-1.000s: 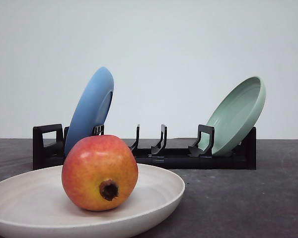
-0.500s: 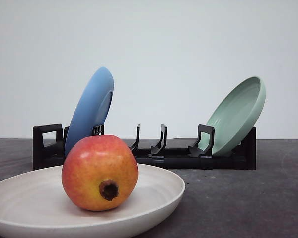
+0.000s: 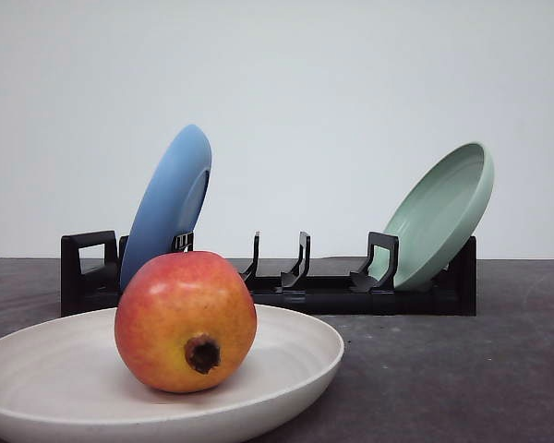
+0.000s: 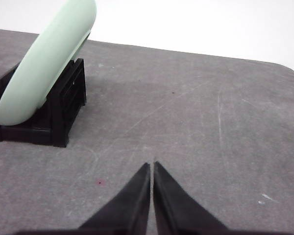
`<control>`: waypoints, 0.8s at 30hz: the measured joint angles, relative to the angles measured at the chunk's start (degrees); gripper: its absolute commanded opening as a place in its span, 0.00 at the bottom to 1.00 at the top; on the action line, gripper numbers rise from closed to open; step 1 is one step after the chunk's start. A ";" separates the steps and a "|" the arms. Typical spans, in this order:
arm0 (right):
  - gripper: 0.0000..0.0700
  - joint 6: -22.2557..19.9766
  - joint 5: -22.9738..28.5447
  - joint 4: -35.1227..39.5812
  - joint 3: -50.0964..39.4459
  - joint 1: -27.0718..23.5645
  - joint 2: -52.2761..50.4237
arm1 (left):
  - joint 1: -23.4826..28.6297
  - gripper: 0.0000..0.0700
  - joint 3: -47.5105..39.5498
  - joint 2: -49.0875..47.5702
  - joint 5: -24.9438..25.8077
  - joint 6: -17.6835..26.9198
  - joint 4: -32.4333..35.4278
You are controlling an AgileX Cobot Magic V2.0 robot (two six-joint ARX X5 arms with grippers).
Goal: Place pomegranate in white plate
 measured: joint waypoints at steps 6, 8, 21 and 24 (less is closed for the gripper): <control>0.00 0.00 0.00 0.00 0.00 0.00 0.00 | 0.00 0.00 0.00 0.00 0.00 0.00 0.00; 0.00 0.00 0.01 0.00 0.00 0.00 0.00 | 0.00 0.00 0.00 0.00 0.00 0.00 0.00; 0.00 0.00 0.00 0.00 0.00 0.00 0.00 | 0.00 0.00 0.00 0.00 0.00 0.00 0.00; 0.00 0.00 0.00 0.00 0.00 0.00 0.00 | 0.00 0.00 0.00 0.00 0.00 0.00 0.00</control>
